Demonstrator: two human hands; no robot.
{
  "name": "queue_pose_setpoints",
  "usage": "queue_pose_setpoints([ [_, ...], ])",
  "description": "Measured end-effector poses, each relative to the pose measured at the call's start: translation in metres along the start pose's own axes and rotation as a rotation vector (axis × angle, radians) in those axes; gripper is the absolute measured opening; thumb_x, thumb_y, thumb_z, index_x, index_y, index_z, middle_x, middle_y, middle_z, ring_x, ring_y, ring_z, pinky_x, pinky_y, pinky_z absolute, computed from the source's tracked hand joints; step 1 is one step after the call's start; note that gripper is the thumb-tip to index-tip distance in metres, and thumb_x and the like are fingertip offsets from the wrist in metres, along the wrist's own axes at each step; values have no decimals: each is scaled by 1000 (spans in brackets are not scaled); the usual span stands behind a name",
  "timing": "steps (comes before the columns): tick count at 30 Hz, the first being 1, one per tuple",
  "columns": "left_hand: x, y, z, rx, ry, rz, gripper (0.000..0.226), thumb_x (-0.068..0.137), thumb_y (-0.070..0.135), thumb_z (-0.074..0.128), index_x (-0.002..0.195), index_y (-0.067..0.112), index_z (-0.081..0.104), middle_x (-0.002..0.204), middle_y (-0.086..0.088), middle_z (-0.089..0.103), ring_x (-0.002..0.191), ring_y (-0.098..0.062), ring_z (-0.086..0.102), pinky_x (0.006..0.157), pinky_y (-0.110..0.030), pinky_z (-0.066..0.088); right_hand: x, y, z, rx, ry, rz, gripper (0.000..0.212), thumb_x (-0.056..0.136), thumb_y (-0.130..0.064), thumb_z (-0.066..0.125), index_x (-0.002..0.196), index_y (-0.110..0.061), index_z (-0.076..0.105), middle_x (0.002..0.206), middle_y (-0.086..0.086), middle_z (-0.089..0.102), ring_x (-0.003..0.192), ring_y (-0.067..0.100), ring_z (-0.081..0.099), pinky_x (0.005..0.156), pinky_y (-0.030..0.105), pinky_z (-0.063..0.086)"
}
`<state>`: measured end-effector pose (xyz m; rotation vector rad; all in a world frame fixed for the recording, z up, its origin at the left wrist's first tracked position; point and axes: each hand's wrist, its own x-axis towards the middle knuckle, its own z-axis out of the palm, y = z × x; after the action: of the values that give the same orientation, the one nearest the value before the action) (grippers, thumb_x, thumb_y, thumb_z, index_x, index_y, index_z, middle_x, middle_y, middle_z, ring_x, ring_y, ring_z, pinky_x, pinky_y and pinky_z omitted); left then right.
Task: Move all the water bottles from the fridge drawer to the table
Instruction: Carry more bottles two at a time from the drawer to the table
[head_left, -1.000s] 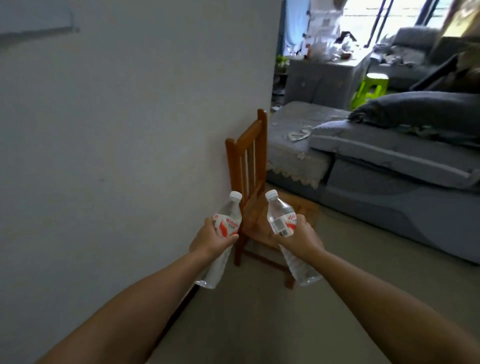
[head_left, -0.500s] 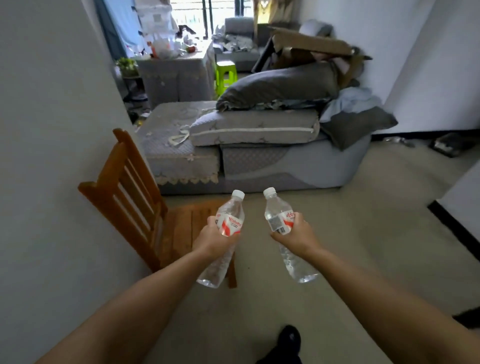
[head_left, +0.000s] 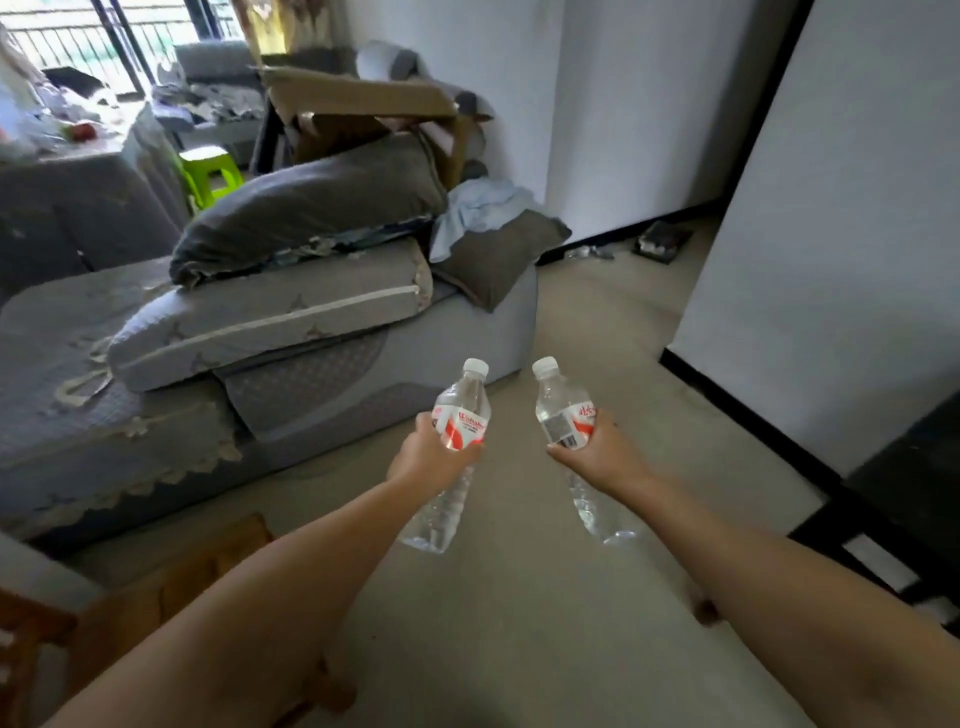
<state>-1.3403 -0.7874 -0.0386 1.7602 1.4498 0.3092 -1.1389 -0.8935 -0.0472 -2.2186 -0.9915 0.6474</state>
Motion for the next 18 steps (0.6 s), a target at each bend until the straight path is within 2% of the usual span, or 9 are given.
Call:
queue_pose_setpoints([
  [3, 32, 39, 29, 16, -61, 47, 71, 73, 51, 73, 125, 17, 39, 114, -3, 61, 101, -25, 62, 91, -41, 51, 32, 21, -28, -10, 62, 80, 73, 67, -51, 75, 122, -12, 49, 115, 9, 62, 100, 29, 62, 83, 34, 49],
  [11, 134, 123, 104, 86, -248, 177, 73, 76, 47, 73, 129, 12, 36, 118, -5, 59, 97, -22, 58, 82, -33, 47, 107, 69, -77, 25, 203, 247, 78, 68, -48, 77, 128, -13, 42, 116, 8, 61, 101, 27, 61, 88, 38, 50],
  [15, 203, 174, 137, 116, -312, 259, 77, 72, 49, 75, 130, 14, 36, 118, -3, 60, 103, -24, 61, 90, -38, 51, 163, 80, -103, 38, 293, 313, 77, 71, -45, 77, 130, -12, 42, 119, 8, 60, 105, 27, 61, 90, 39, 50],
  [18, 253, 219, 156, 168, -356, 323, 79, 73, 51, 73, 132, 14, 34, 121, -5, 58, 106, -26, 60, 93, -40, 51, 210, 81, -124, 22, 359, 363, 77, 73, -46, 75, 132, -11, 40, 121, 9, 59, 109, 29, 59, 87, 34, 46],
])
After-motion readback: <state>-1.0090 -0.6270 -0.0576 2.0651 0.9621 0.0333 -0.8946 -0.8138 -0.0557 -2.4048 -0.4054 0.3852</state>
